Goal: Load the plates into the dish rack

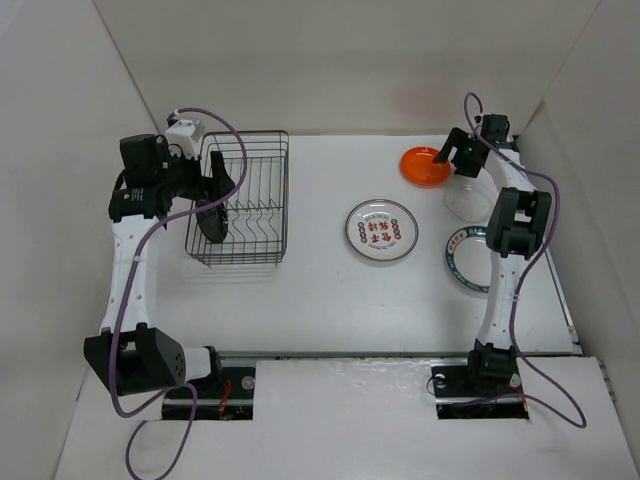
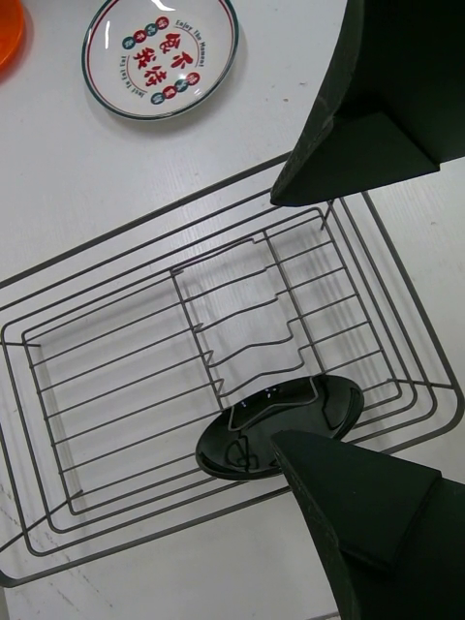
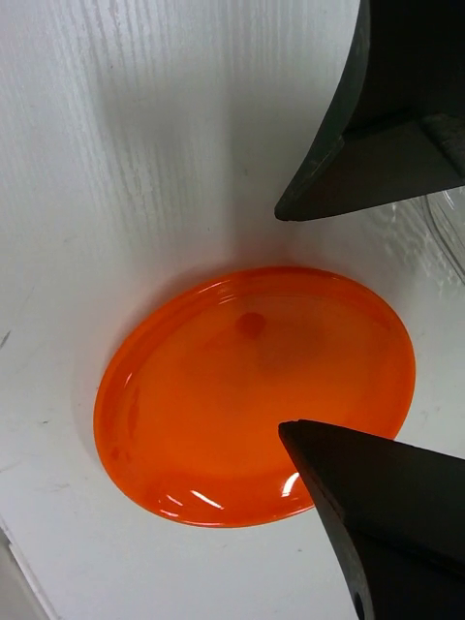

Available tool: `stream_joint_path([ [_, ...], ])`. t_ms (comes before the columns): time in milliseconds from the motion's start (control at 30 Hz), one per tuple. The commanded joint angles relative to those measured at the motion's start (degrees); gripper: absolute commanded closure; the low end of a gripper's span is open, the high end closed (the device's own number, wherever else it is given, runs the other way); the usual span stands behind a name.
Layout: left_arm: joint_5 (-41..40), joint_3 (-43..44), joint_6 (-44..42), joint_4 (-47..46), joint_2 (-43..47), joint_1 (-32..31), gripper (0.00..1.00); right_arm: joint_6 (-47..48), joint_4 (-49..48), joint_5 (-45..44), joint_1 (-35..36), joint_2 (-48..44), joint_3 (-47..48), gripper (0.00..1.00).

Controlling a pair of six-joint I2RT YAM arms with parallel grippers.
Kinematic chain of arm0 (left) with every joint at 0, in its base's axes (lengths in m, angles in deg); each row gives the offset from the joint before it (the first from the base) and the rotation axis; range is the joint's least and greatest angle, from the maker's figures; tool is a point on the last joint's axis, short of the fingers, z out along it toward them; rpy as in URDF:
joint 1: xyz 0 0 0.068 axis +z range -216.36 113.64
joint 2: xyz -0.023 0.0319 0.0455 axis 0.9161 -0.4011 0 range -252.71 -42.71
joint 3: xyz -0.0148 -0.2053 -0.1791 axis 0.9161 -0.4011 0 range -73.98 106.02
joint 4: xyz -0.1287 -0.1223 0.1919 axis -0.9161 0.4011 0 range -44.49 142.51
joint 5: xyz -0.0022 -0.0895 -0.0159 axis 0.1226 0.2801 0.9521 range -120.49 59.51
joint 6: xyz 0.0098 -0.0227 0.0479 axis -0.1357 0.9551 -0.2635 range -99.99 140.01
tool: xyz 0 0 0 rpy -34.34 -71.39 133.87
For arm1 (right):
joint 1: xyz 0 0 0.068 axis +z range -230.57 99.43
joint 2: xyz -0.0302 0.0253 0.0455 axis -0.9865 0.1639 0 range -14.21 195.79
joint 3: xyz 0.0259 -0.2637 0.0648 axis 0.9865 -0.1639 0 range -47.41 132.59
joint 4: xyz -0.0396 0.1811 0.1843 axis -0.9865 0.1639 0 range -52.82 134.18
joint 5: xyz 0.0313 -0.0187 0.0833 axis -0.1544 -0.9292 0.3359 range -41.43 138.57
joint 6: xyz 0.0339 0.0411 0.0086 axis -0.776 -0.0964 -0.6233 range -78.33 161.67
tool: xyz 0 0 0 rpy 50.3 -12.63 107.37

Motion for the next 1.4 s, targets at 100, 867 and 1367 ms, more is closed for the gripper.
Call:
stream_joint_path([
  [100, 1.72, -0.39, -0.78, -0.17, 0.87, 0.73, 0.0, 0.41, 3.1, -0.28, -0.28, 1.08, 3.07, 0.22],
  [867, -3.82, 3.12, 1.95, 0.89, -4.66, 3.02, 0.0, -10.63, -0.37, 8.14, -2.21, 2.44, 3.1, 1.0],
  [1367, 15.74, 22.8, 3.18, -0.7, -13.0, -0.76, 0.0, -13.76, -17.9, 16.59, 9.63, -19.91, -4.83, 1.0],
])
